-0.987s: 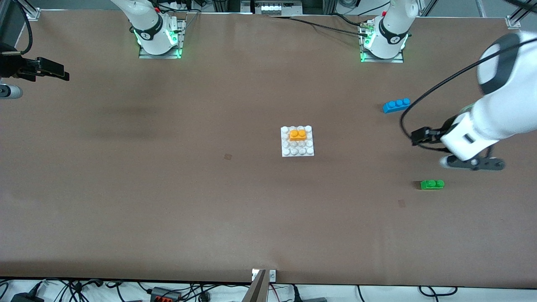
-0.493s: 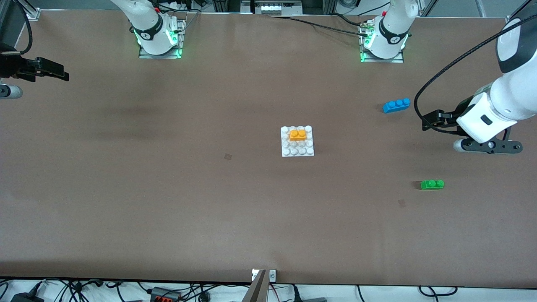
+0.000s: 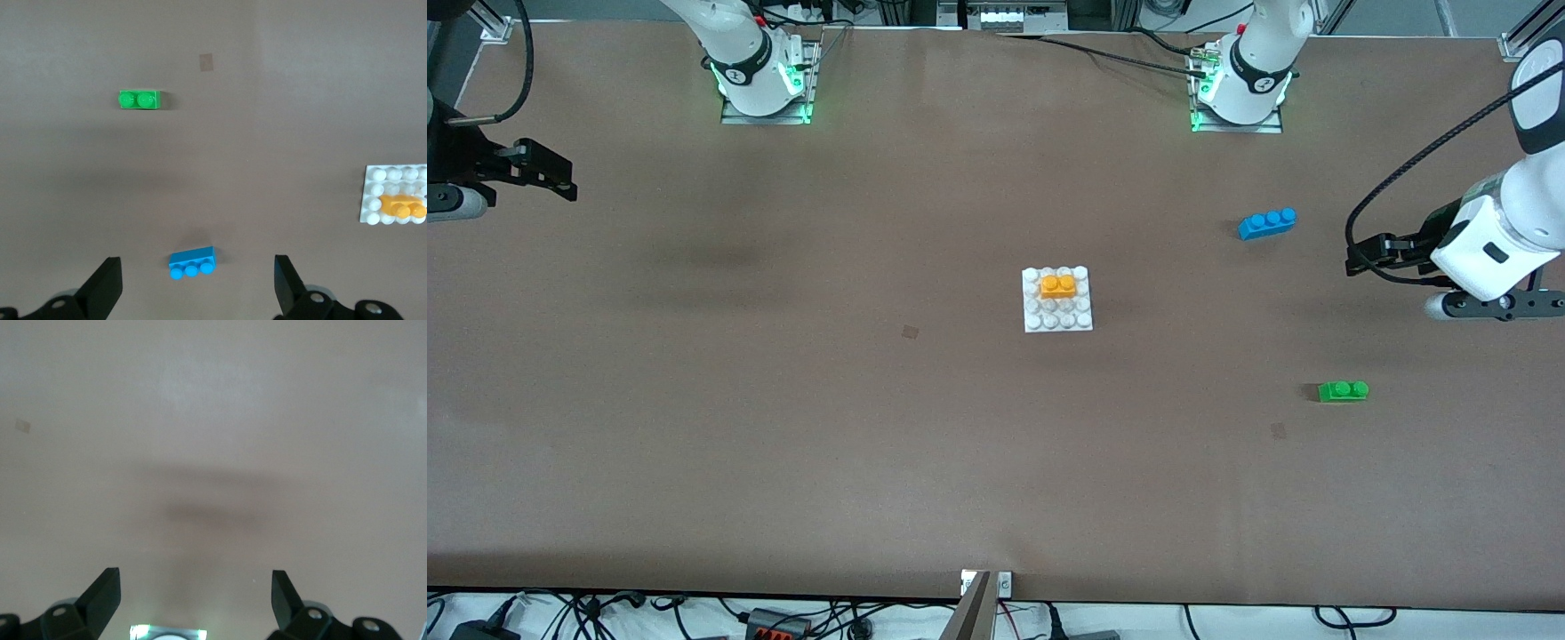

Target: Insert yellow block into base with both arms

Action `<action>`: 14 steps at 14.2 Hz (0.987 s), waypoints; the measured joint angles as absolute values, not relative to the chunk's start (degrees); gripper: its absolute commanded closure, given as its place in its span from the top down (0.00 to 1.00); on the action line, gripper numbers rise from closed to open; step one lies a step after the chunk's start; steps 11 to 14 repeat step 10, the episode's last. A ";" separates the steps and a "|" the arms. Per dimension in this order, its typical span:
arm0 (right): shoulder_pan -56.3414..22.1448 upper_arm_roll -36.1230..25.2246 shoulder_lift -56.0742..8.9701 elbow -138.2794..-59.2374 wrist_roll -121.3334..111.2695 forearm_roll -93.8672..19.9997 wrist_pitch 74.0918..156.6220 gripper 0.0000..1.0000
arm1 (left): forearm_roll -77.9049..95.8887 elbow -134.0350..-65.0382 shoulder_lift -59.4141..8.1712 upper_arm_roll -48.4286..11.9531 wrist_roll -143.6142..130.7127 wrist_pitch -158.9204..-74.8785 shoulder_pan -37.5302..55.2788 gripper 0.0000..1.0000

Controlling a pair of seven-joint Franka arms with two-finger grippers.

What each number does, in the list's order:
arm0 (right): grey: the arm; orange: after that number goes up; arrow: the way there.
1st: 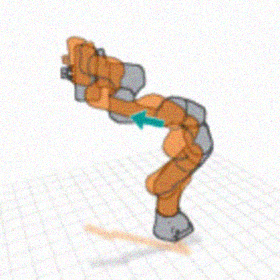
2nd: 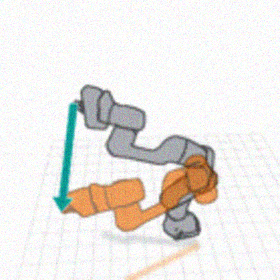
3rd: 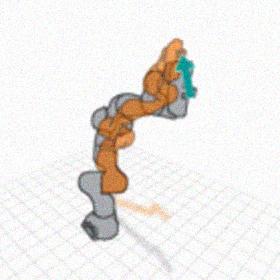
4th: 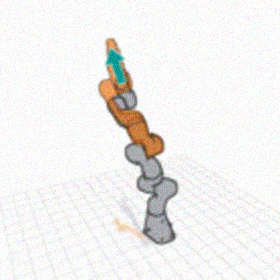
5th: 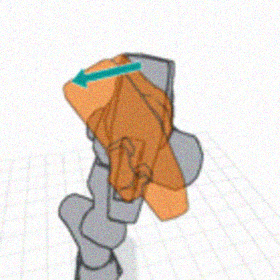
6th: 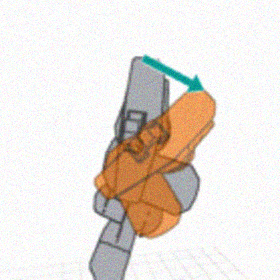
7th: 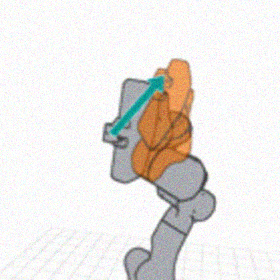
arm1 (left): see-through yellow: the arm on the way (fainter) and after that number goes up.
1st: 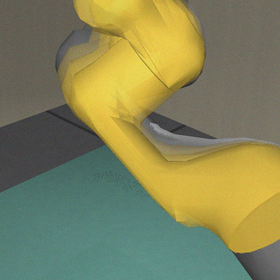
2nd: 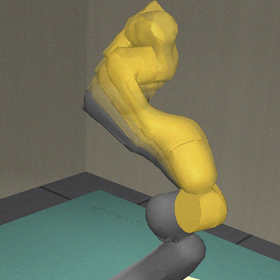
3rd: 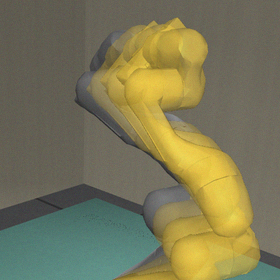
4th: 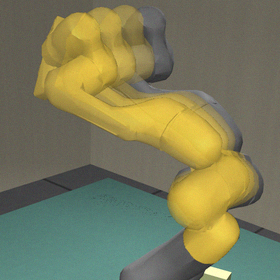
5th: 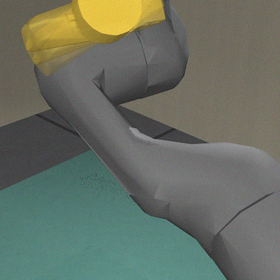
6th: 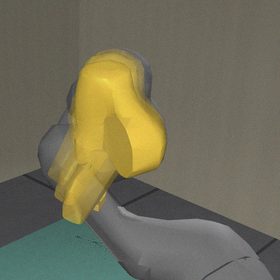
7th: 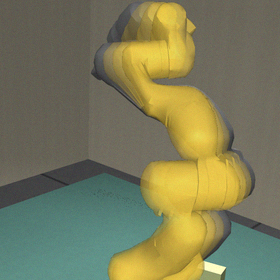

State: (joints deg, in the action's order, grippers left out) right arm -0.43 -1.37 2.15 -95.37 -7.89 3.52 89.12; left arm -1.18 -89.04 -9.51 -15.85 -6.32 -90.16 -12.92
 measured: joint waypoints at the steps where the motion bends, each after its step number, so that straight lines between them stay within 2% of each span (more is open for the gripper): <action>1: -0.41 -1.48 2.13 -95.40 -7.89 3.52 89.44 1.00 | -1.17 -89.04 -9.35 -16.25 -6.40 -90.20 -13.31 1.00; 14: -0.12 -2.31 2.05 -95.56 -7.89 2.29 89.69 1.00 | -1.17 -89.04 -9.21 -17.31 -6.60 -90.23 -13.39 1.00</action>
